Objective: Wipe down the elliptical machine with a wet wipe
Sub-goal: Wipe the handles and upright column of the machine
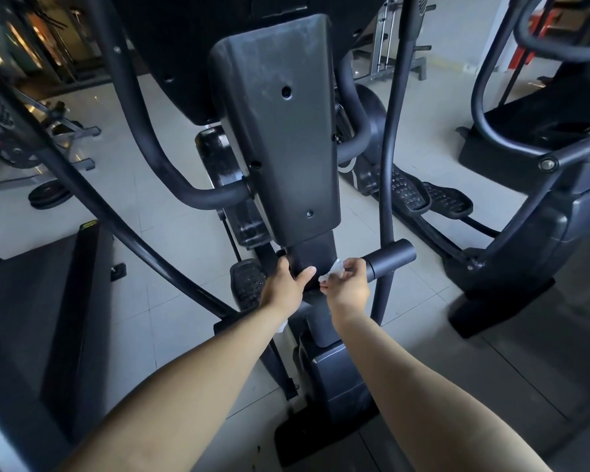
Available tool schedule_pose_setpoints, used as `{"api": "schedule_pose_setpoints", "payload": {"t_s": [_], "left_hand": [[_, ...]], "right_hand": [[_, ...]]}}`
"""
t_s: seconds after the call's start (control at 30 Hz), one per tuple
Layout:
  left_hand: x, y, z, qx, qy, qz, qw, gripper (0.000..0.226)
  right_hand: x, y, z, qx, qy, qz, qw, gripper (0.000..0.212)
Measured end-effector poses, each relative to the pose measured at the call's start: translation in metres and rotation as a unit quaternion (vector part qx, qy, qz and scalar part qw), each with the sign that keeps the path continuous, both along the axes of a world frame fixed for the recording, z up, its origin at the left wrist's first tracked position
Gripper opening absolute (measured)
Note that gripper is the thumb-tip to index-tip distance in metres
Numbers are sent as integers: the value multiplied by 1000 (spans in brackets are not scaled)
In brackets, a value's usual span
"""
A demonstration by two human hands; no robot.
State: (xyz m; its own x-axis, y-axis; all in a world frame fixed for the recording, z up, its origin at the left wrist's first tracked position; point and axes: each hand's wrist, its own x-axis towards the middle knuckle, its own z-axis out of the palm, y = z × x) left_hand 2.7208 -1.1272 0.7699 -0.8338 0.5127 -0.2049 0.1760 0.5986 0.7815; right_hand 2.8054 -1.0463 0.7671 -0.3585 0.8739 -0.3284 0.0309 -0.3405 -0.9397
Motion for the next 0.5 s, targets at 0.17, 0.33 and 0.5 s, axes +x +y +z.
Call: {"api": "schedule_pose_setpoints", "payload": {"t_s": [0.17, 0.33, 0.5], "left_hand": [[-8, -12, 4, 12, -58, -63, 996, 41], [-19, -30, 2, 32, -121, -95, 988, 42], [-18, -39, -6, 21, -95, -111, 989, 47]], "right_hand": [[-8, -25, 6, 88, 2, 61, 994, 33], [-16, -43, 5, 180, -36, 113, 977, 30], [-17, -50, -12, 130, -84, 79, 985, 23]]}}
